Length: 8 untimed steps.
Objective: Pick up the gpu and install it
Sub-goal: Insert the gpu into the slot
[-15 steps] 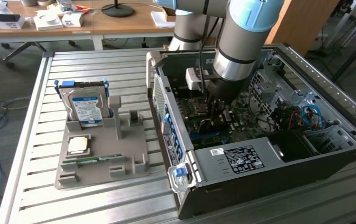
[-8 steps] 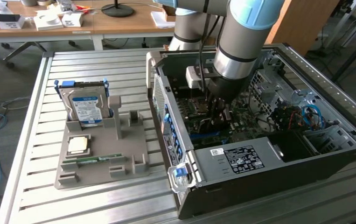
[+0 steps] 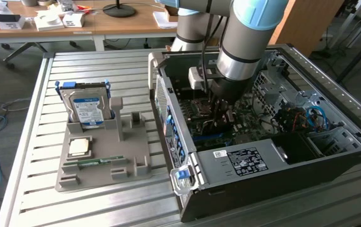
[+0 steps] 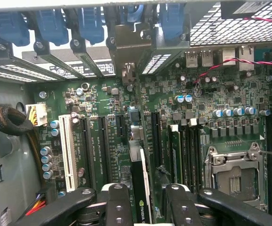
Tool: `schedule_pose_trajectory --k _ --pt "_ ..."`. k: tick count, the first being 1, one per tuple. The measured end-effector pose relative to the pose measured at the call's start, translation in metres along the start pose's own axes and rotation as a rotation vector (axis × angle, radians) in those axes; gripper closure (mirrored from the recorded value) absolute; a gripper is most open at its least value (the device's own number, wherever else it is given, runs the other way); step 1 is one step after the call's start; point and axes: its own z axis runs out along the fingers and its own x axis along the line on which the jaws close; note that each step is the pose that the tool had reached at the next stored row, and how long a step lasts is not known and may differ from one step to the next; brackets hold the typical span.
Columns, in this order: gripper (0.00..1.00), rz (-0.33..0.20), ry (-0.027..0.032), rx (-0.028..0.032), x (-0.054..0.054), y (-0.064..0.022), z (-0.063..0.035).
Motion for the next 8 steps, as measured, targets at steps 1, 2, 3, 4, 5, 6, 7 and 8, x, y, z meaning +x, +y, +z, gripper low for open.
schedule_pose_trajectory --k 1,2,3,4,5,6,7,8 --pt "0.67 0.000 0.0001 0.0000 0.0000 0.0000 0.0000" --pt "0.67 0.000 0.0001 -0.0001 0.0000 0.0000 0.0000" --pt "0.67 0.000 0.0001 0.0000 0.0000 0.0000 0.0000" --pt "0.67 0.000 0.0001 0.0000 0.0000 0.0000 0.0000" --pt "0.67 0.000 0.0001 0.0000 0.0000 0.0000 0.0000" --pt "0.67 0.000 0.0001 0.0001 0.0000 0.0000 0.0000" --pt "0.67 0.000 0.0000 0.0000 0.0000 0.0000 0.0000" --pt "0.67 0.000 0.0000 0.0000 0.0000 0.0000 0.0000"
